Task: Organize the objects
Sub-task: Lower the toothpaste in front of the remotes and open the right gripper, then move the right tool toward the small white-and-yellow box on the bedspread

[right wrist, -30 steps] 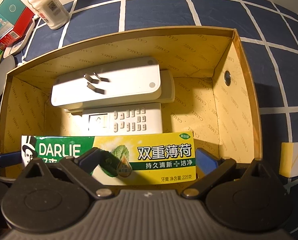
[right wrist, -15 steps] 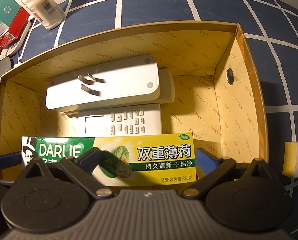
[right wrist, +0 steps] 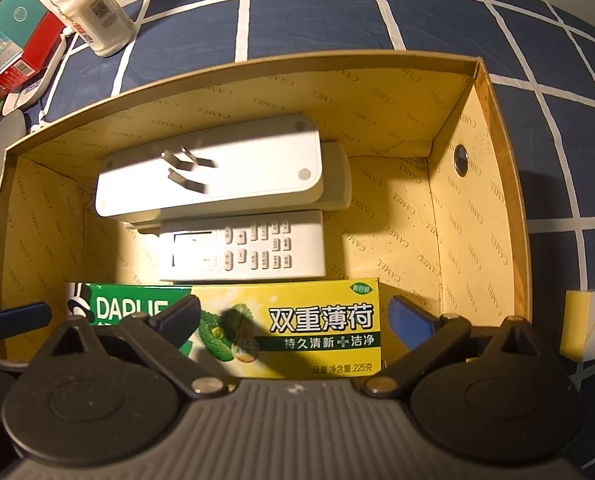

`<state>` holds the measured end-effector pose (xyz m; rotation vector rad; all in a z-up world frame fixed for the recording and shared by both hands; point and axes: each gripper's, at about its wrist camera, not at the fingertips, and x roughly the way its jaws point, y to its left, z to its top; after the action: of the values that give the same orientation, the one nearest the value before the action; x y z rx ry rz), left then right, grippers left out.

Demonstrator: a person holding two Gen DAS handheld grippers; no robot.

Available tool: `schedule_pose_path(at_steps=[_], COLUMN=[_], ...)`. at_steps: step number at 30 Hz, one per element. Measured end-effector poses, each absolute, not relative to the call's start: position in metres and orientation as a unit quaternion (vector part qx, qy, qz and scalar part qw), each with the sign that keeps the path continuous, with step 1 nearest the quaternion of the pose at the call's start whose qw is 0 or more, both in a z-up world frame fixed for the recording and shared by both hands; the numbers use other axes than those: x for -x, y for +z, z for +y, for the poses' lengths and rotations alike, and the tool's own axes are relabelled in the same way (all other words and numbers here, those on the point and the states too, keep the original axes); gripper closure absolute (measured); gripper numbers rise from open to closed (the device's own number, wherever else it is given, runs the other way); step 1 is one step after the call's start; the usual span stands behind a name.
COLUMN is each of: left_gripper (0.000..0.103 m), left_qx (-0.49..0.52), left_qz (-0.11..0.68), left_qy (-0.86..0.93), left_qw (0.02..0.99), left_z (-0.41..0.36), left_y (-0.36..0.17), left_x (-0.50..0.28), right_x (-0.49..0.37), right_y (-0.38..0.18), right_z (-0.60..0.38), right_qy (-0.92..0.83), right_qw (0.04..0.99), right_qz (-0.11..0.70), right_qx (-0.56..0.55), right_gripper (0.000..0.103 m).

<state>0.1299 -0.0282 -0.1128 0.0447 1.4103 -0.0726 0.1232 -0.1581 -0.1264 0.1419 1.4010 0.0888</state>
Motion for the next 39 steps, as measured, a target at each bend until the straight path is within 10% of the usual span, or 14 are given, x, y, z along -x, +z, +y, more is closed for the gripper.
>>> schedule_pose_path(at_steps=[39], left_gripper=[0.000], left_qx=[0.003], left_qz=[0.580], left_qy=[-0.076], left_qw=[0.811], left_z=[-0.162], left_y=[-0.031], left_x=[-0.033], right_x=[-0.032], right_y=[-0.028], right_z=[-0.323], right_qy=[0.045], right_qw=[0.825], right_qz=[0.551], right_qx=[-0.118], right_gripper=[0.000])
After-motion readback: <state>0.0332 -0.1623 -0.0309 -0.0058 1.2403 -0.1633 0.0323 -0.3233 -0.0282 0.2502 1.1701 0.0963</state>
